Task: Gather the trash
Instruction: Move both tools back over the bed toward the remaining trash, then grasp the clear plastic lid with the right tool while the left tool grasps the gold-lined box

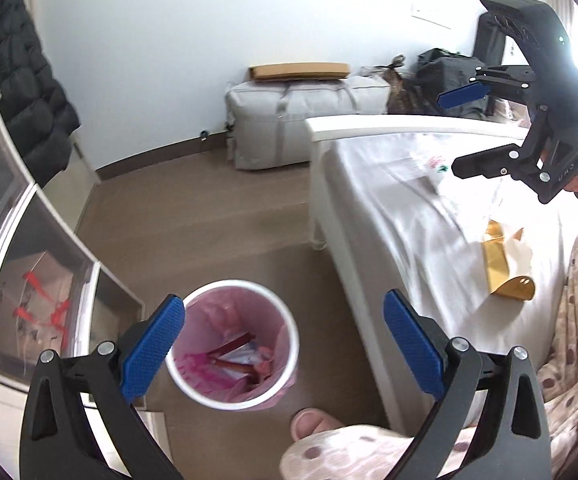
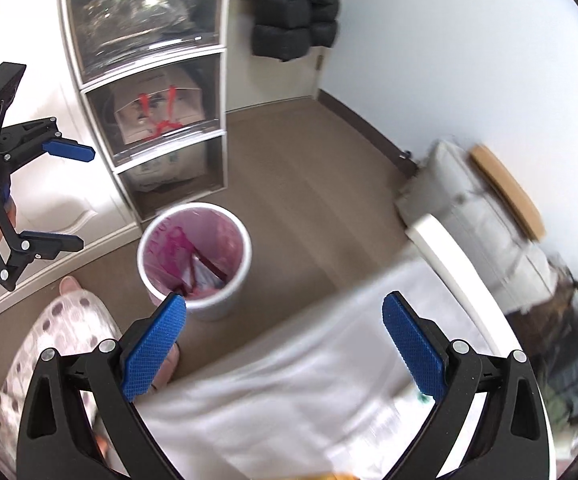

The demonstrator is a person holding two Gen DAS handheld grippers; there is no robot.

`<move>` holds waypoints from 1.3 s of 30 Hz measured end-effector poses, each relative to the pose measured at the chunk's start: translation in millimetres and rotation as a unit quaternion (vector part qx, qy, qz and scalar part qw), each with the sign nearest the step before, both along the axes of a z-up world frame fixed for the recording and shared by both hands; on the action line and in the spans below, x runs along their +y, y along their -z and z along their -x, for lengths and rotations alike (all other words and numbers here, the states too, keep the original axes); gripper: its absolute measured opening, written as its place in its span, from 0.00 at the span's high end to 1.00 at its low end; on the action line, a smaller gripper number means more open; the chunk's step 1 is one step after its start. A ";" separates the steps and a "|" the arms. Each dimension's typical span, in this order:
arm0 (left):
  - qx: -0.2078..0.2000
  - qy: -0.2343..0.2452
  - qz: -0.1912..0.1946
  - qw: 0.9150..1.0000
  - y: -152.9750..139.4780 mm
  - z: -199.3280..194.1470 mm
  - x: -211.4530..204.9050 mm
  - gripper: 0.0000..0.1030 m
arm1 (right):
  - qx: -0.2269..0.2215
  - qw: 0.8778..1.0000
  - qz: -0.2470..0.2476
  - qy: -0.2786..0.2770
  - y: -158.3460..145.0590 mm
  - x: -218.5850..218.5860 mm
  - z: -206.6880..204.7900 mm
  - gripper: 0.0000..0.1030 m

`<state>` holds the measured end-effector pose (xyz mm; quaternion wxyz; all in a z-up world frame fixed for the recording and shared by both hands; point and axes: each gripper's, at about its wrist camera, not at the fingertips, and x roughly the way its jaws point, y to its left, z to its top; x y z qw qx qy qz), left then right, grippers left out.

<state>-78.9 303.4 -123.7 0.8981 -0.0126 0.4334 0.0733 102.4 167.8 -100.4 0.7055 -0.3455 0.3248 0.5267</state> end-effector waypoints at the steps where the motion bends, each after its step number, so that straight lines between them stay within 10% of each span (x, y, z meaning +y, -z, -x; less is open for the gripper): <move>1: 0.000 0.006 0.001 1.000 -1.2 -6.8 -8.0 0.05 | -0.004 1.000 0.000 0.008 -1.8 -13.1 -6.0 0.07; 24: 0.010 0.123 0.048 0.991 2.7 -127.6 -203.9 0.05 | 0.015 0.981 0.024 0.190 33.0 -282.0 -142.9 0.07; 39: 0.042 0.118 0.086 0.988 43.3 -156.9 -214.0 0.05 | 0.171 0.967 0.055 0.179 146.3 -253.2 -195.8 0.41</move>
